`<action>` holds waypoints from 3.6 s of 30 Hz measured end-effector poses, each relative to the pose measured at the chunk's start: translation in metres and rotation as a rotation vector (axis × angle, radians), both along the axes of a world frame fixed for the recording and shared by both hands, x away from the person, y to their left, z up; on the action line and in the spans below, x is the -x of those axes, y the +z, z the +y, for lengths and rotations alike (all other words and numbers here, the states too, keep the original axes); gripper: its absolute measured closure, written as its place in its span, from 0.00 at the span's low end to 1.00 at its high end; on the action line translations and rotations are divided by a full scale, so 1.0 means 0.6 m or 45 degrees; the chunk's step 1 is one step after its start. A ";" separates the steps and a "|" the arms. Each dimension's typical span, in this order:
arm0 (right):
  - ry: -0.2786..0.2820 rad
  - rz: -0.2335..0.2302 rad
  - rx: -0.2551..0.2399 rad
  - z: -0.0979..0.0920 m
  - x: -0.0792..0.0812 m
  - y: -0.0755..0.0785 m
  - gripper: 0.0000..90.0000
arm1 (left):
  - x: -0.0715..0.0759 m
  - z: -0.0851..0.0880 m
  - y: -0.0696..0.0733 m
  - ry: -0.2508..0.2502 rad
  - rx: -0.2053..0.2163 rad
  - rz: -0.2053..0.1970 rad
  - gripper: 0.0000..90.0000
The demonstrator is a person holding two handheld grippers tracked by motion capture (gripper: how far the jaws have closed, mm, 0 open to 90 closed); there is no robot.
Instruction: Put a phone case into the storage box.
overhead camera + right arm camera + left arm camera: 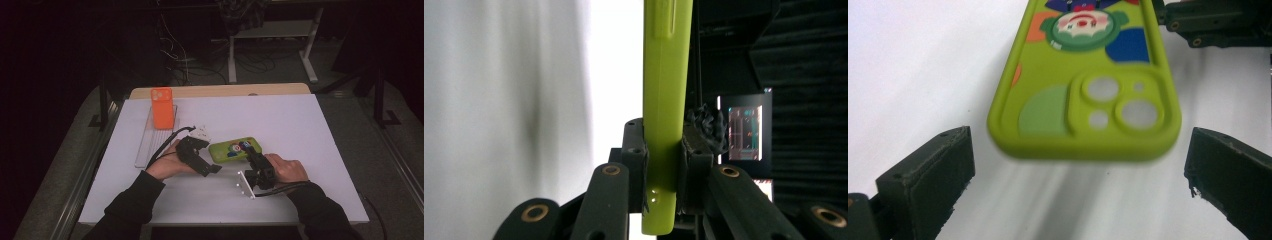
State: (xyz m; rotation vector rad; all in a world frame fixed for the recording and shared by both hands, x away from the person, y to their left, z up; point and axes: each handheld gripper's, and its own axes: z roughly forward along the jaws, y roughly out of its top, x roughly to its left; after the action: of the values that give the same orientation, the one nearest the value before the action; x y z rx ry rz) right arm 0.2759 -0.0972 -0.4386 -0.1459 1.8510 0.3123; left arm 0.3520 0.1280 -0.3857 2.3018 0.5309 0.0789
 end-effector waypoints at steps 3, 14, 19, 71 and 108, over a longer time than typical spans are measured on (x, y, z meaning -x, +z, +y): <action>-0.024 0.029 -0.045 -0.006 -0.004 0.002 0.84 | -0.001 0.003 0.000 0.006 0.005 0.003 0.00; -0.078 0.209 -0.239 -0.020 -0.016 0.013 0.84 | -0.003 0.002 -0.004 0.012 -0.009 -0.003 0.00; -0.113 0.321 -0.359 -0.024 -0.020 0.017 0.84 | -0.002 0.000 -0.008 0.023 -0.007 -0.001 0.00; -0.288 1.079 -1.374 -0.078 -0.058 0.055 0.84 | -0.028 -0.005 0.036 0.194 0.276 -0.038 0.00; -0.223 1.116 -1.365 -0.032 -0.048 0.049 0.84 | -0.048 -0.066 0.042 0.269 0.452 -0.047 0.09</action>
State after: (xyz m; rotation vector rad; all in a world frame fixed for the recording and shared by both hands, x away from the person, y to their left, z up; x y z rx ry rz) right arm 0.3048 -0.1162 -0.4091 1.0238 2.2287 1.3421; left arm 0.3811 0.0882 -0.3603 1.8919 0.7078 0.1189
